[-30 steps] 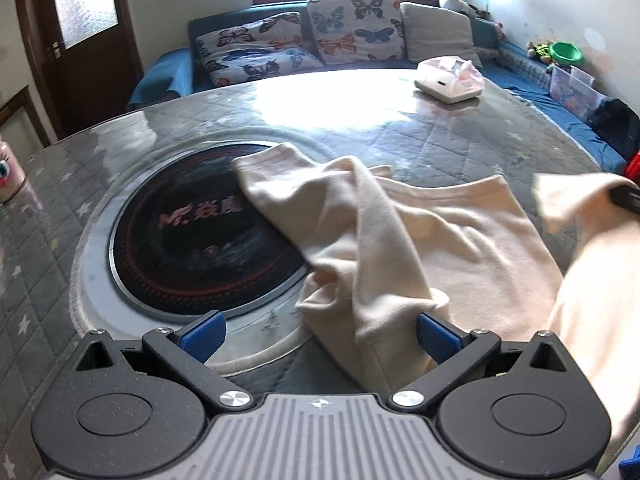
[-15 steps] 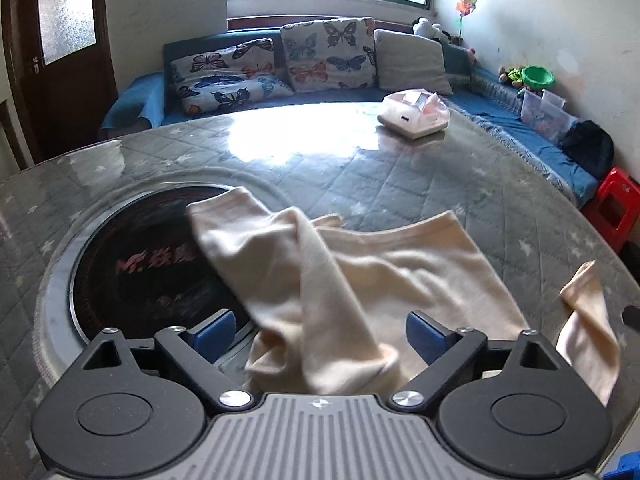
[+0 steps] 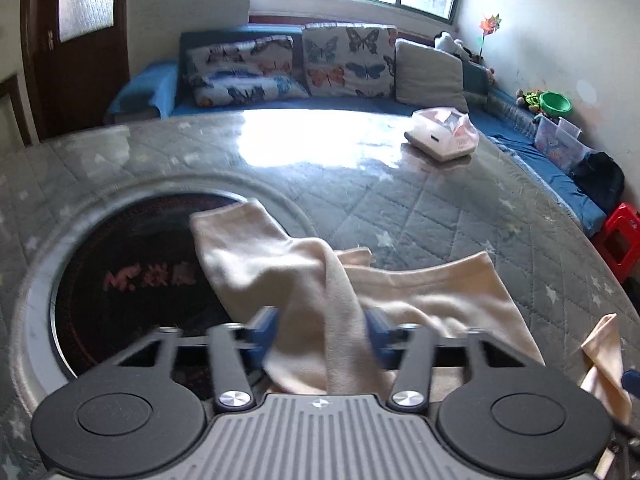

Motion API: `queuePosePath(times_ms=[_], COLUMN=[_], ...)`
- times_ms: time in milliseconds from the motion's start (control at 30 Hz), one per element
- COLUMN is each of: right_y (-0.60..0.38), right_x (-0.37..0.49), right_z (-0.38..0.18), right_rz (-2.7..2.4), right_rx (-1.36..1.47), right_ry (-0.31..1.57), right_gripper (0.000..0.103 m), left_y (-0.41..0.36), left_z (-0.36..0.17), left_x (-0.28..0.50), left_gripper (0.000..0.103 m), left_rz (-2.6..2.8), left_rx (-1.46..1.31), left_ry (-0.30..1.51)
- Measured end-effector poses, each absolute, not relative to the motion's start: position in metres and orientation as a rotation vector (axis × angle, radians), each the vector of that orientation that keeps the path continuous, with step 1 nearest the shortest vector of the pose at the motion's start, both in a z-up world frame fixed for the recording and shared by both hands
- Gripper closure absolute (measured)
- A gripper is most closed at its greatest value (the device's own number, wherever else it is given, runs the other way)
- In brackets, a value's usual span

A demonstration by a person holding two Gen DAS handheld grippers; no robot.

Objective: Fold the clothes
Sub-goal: 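Grasp the cream sweatshirt with the right gripper and lift it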

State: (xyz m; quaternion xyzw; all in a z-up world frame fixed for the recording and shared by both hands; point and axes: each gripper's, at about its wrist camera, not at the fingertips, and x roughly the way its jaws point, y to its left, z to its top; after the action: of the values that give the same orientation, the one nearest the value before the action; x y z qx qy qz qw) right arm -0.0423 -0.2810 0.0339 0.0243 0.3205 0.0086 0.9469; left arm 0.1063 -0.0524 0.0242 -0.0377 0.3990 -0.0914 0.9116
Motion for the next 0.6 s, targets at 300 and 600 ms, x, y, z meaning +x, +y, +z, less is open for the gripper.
queuePosePath(times_ms=[300, 600], right_y=[-0.275, -0.257], right_x=[-0.039, -0.036], right_z=[0.024, 0.018], right_rz=[0.046, 0.108], right_rx=[0.032, -0.004], right_ry=[0.686, 0.713], right_gripper=[0.025, 0.024], left_y=[-0.021, 0.048], left_z=[0.04, 0.051], left_x=[0.074, 0.012], left_gripper=[0.095, 0.096], left_rz=[-0.206, -0.046], left_rx=[-0.116, -0.151], left_ry=[0.749, 0.683])
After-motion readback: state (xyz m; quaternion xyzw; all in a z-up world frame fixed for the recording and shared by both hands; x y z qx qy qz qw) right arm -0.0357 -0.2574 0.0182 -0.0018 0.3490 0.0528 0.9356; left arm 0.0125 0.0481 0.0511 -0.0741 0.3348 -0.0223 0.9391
